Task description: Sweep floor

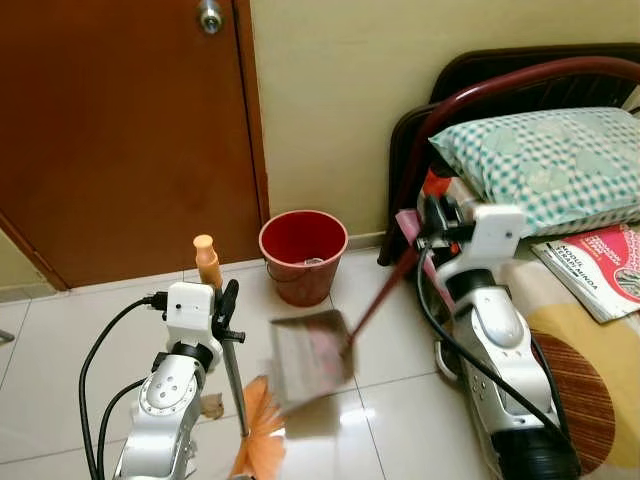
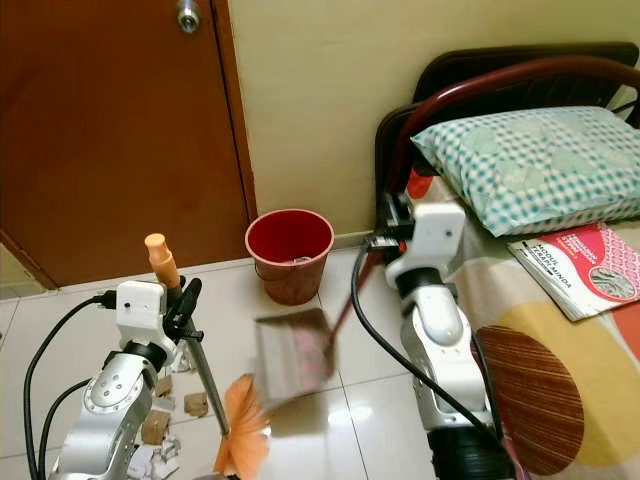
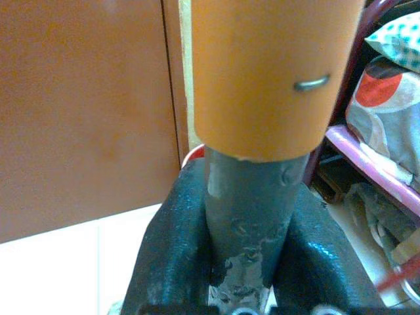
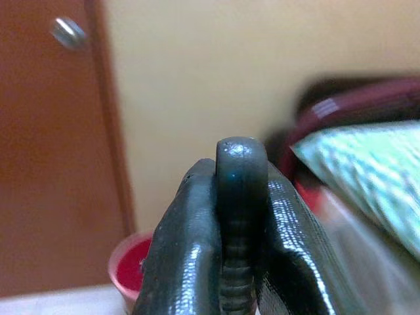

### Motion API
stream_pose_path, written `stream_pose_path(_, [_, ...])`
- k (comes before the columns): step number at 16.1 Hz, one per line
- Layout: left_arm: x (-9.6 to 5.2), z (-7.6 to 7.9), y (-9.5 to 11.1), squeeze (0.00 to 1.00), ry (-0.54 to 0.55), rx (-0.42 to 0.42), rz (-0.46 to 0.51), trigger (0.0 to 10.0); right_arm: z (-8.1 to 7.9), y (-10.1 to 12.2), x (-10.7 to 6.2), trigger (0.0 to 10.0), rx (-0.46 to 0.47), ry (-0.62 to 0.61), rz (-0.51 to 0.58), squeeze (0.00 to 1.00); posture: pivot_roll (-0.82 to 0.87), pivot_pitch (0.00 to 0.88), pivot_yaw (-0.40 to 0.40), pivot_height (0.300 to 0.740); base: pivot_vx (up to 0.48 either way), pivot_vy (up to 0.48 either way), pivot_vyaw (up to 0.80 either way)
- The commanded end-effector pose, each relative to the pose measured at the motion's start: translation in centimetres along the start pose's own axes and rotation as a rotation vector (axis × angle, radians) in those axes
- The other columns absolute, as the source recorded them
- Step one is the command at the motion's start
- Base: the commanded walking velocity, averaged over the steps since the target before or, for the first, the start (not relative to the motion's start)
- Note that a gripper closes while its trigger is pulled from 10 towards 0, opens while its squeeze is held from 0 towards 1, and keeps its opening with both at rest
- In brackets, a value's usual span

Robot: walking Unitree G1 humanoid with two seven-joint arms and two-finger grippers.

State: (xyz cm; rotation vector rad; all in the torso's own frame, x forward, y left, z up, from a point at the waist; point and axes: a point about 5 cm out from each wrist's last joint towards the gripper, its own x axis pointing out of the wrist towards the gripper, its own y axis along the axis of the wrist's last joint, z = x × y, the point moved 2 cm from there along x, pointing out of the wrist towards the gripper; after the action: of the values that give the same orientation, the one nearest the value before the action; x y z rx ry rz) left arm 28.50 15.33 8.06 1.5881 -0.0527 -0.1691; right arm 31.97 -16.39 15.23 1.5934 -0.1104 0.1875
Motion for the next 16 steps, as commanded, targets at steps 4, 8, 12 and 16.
stream_pose_path(4, [-0.9, 0.1, -2.1, 0.00, 0.029, -0.052, -0.079, 10.0, 4.1, -4.1, -2.4, 10.0, -0.051, -0.195, -0.152, 0.00, 0.08, 0.074, 0.013, 0.740, 0.000, 0.000, 0.60])
stream_pose_path(8, [-0.8, 0.2, -2.0, 0.00, 0.024, -0.049, -0.074, 10.0, 4.9, -5.1, -2.9, 10.0, -0.045, -0.242, -0.195, 0.00, 0.08, 0.079, 0.019, 0.740, 0.000, 0.000, 0.80])
stream_pose_path(12, [-0.7, 0.1, -1.2, 0.00, 0.026, -0.056, -0.058, 10.0, 5.2, -5.2, -2.7, 10.0, -0.073, -0.264, -0.197, 0.00, 0.08, 0.086, 0.029, 0.740, 0.000, 0.000, 0.58])
stream_pose_path(16, [-0.4, 0.4, -0.8, 0.00, 0.001, -0.055, -0.055, 10.0, 5.6, -4.9, -1.9, 10.0, -0.102, -0.294, -0.186, 0.00, 0.08, 0.102, 0.033, 0.740, 0.000, 0.000, 0.50])
